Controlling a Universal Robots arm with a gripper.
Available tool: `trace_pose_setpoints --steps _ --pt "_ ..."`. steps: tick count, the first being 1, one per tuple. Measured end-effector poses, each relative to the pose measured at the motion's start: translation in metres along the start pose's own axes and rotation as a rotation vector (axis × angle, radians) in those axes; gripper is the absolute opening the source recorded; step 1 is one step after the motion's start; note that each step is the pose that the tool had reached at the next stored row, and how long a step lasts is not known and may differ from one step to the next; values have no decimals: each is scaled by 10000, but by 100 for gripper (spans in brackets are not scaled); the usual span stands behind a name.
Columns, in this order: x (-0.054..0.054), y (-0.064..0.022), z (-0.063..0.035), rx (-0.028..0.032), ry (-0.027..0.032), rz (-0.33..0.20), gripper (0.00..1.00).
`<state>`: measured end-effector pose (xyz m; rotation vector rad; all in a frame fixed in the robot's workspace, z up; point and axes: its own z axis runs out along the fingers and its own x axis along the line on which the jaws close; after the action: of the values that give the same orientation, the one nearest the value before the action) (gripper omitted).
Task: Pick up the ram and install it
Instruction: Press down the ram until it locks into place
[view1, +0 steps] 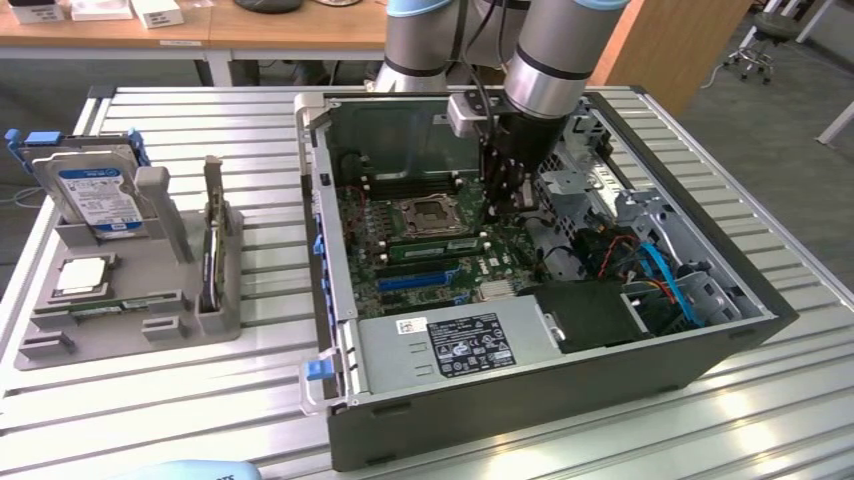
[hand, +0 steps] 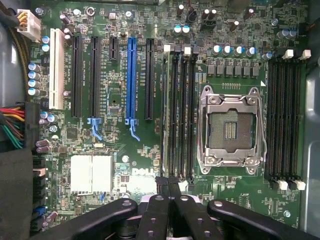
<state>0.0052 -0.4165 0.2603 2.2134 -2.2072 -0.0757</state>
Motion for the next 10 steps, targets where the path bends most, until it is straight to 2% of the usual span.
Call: trace_pose_setpoints --steps 10 --pt "1 -1 26 -1 1 0 10"
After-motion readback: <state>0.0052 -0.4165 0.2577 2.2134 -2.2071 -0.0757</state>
